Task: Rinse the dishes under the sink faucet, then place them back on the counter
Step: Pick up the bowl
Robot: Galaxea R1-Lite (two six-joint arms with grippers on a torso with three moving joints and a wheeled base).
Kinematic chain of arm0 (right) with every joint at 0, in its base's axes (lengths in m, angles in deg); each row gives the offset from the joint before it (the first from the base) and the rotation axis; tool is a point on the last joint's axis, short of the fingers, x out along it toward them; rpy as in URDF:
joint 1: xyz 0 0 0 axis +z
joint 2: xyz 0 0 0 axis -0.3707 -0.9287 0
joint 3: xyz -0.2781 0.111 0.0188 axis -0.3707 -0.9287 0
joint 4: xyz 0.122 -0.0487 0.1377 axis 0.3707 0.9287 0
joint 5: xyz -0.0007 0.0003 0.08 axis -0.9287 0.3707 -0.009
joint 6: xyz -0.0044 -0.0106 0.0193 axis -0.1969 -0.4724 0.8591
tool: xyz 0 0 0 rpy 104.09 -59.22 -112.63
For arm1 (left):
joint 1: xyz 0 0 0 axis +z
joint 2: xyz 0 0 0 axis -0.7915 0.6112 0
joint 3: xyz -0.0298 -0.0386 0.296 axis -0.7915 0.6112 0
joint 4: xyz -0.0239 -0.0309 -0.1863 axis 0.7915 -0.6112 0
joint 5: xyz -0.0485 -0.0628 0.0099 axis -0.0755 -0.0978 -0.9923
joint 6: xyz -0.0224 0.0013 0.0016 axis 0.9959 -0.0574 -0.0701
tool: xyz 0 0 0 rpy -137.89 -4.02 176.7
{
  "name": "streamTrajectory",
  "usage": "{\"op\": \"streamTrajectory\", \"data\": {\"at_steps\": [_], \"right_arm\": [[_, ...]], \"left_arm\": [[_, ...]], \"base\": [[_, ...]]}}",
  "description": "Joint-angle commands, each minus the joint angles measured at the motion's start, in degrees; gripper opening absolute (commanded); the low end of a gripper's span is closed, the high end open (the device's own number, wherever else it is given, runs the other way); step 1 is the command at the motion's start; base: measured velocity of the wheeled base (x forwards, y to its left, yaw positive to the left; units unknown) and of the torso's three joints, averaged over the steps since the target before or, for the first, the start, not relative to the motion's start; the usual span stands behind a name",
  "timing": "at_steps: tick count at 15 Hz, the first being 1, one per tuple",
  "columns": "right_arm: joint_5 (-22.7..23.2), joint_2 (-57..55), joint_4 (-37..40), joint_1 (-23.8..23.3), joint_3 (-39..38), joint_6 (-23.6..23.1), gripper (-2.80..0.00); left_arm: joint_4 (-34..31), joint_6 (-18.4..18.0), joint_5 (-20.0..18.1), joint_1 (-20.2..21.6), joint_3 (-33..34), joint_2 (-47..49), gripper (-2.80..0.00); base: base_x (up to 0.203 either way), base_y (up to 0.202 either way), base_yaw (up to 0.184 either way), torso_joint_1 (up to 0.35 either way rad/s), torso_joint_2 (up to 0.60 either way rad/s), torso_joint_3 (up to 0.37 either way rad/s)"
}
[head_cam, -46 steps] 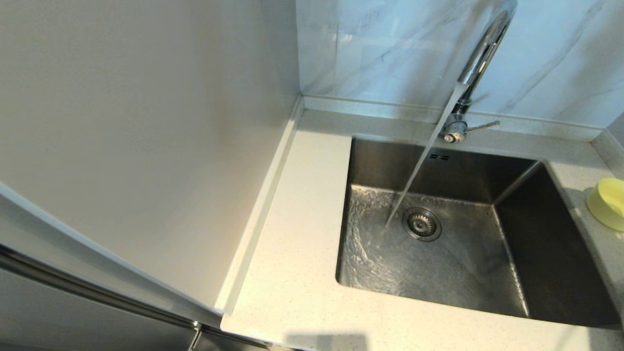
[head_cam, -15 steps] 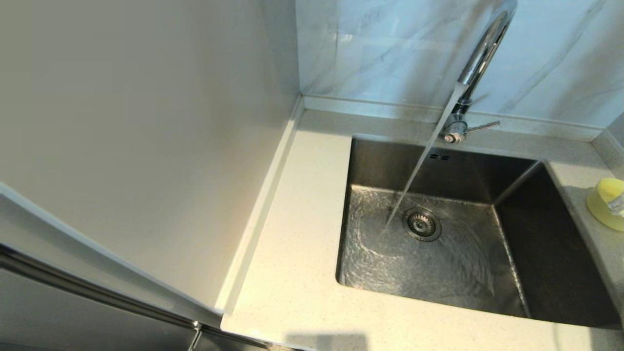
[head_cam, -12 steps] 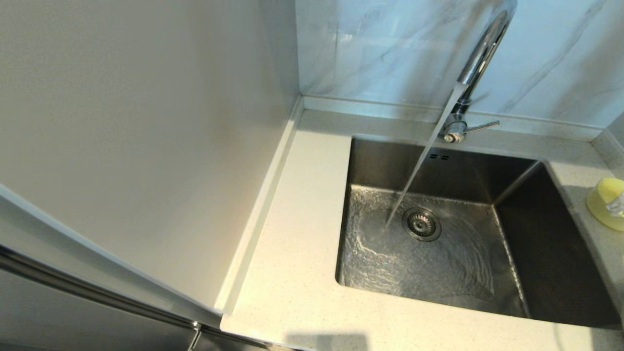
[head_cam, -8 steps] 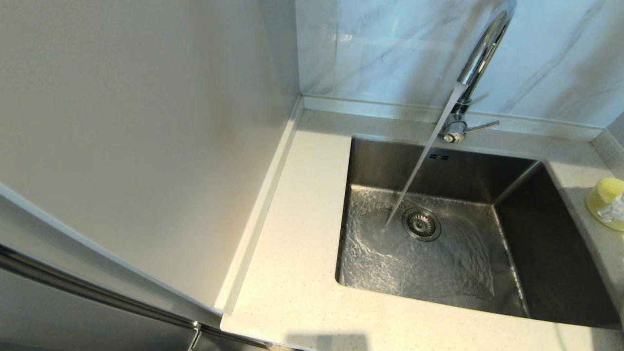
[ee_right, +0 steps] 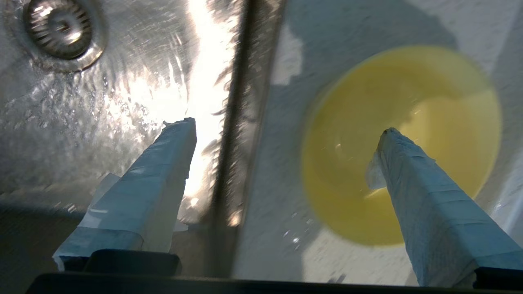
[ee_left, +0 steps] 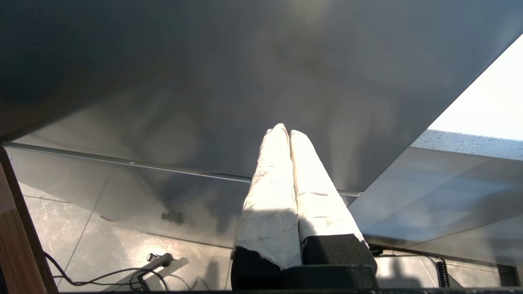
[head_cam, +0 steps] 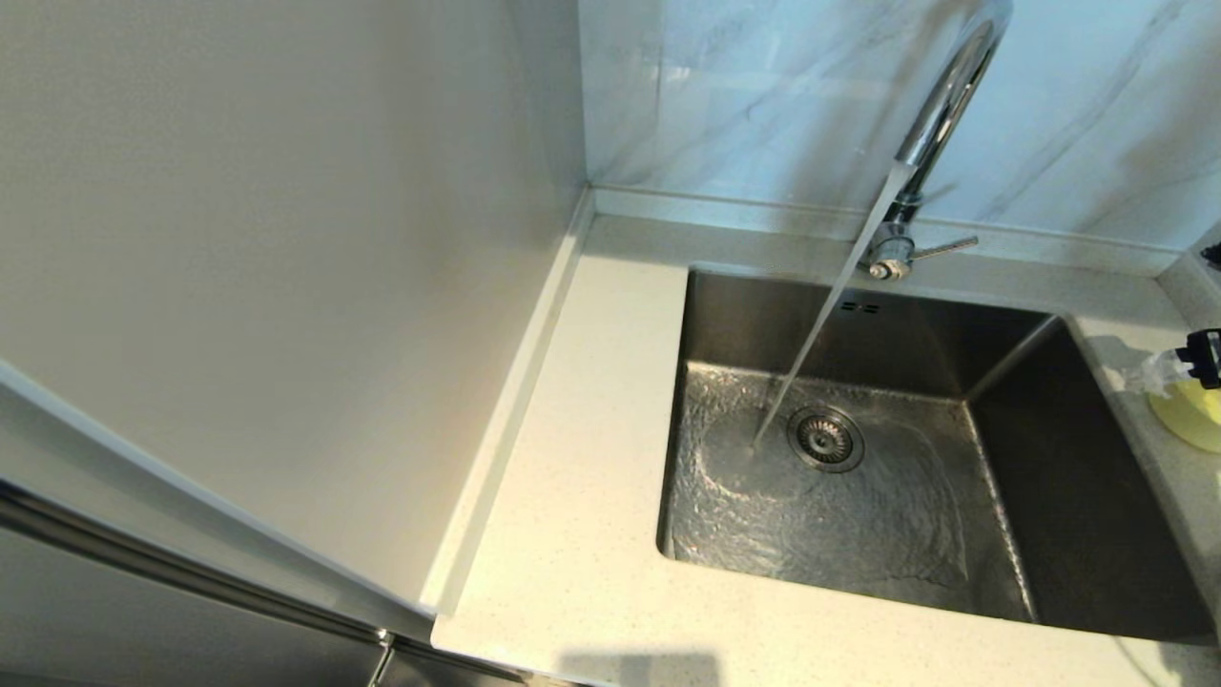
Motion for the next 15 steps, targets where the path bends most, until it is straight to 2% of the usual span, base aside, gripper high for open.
{"op": "streamTrajectory", "data": {"at_steps": [1,8,9,15], "right_arm": [[-1.0,-2.4,-2.0,-0.2,-0.2,-0.1,0.0],[-2.8,-5.7,-5.1,-1.0,-0.1,-0.2,0.0],[-3.2,-6.0,-5.5,-1.0,0.0,-0.3,-2.8],[-3.1,-5.7,-6.8,-1.2,-1.0,-0.1,-2.8]], "left_arm": [[0.0,0.0,0.0,0.0,0.0,0.0,-2.8],[0.0,0.0,0.0,0.0,0.0,0.0,-2.8],[0.0,0.0,0.0,0.0,0.0,0.0,-2.8],[0.0,0.0,0.0,0.0,0.0,0.0,-2.8]], "base": [[0.0,0.0,0.0,0.0,0.0,0.0],[0.0,0.0,0.0,0.0,0.0,0.0],[0.0,0.0,0.0,0.0,0.0,0.0],[0.0,0.0,0.0,0.0,0.0,0.0]]}}
